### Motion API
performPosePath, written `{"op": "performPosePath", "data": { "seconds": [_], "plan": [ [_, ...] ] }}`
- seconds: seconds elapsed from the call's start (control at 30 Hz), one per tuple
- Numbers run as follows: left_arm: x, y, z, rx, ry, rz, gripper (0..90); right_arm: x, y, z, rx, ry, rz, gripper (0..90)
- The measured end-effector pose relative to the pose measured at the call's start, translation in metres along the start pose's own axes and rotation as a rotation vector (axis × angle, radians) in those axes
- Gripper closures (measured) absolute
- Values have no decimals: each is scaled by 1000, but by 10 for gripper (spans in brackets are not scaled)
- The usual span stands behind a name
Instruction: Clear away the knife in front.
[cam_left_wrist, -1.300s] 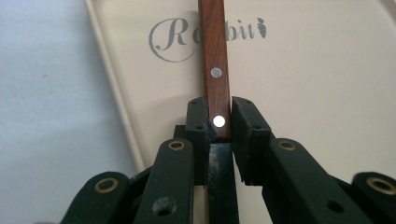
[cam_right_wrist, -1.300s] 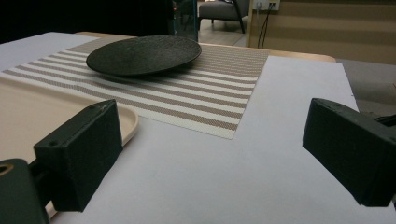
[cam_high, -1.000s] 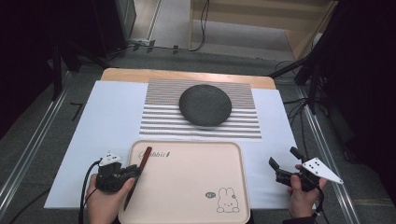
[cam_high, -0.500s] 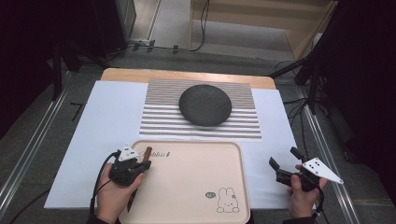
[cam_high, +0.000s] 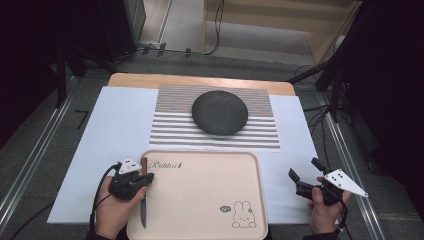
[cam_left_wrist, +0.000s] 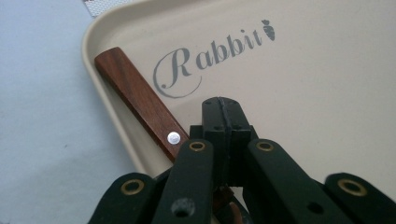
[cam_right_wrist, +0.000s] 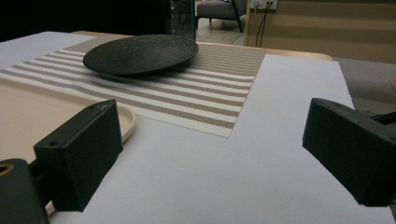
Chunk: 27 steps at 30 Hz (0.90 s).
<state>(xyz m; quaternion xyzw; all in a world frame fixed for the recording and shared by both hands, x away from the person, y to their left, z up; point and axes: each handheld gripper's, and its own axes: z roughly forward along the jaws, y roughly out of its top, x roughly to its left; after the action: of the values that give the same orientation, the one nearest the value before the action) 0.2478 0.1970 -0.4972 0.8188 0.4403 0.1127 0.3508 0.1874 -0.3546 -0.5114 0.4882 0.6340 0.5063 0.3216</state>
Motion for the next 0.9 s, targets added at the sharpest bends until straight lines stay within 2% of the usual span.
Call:
{"op": "performPosePath", "data": {
  "seconds": [0.17,0.2,0.27,0.3,0.33,0.37,0.4,0.43,0.47,0.5,0.6,0.63,0.67,0.7,0.73,0.8,0.9],
  "plan": [
    [9,-8,-3,-42,-33,-7,897,-1,0,0,5,0,-6,31],
    [10,-8,-4,-56,-30,-9,896,-1,0,1,5,-2,-7,31],
    [12,-9,-6,-104,-62,-16,866,-2,0,1,6,-5,-7,31],
    [13,-9,-8,-144,-84,-29,800,-2,0,1,8,-5,-6,31],
    [13,-8,-10,-168,-80,-24,734,-2,0,2,7,-6,-9,31],
    [12,-7,-12,-191,-75,-13,623,-1,0,2,11,-7,-8,31],
    [11,-6,-15,-218,-62,8,557,-2,0,2,11,-6,-12,31],
    [10,-5,-18,-246,-50,23,557,-2,0,2,11,-6,-12,31],
    [9,-4,-21,-276,-35,33,424,-1,0,3,13,-8,-17,31],
    [9,-4,-23,-290,-33,40,424,-1,0,3,13,-8,-17,31],
    [13,-4,-27,-326,-34,31,199,-2,0,2,15,-10,-12,31],
    [14,-5,-29,-332,-37,37,199,-2,0,2,15,-10,-12,31],
    [16,-5,-31,-340,-30,25,112,-3,-1,3,15,-11,-12,31],
    [20,-6,-34,-353,-38,24,89,-3,-1,3,15,-12,-8,31],
    [23,-6,-37,-367,-55,15,0,-3,-1,3,16,-15,-6,31],
    [29,-8,-41,-386,-69,5,0,-3,-1,4,18,-15,-8,31],
    [35,-11,-45,-393,-46,-3,0,-3,-1,4,19,-17,-14,31]
  ]
}}
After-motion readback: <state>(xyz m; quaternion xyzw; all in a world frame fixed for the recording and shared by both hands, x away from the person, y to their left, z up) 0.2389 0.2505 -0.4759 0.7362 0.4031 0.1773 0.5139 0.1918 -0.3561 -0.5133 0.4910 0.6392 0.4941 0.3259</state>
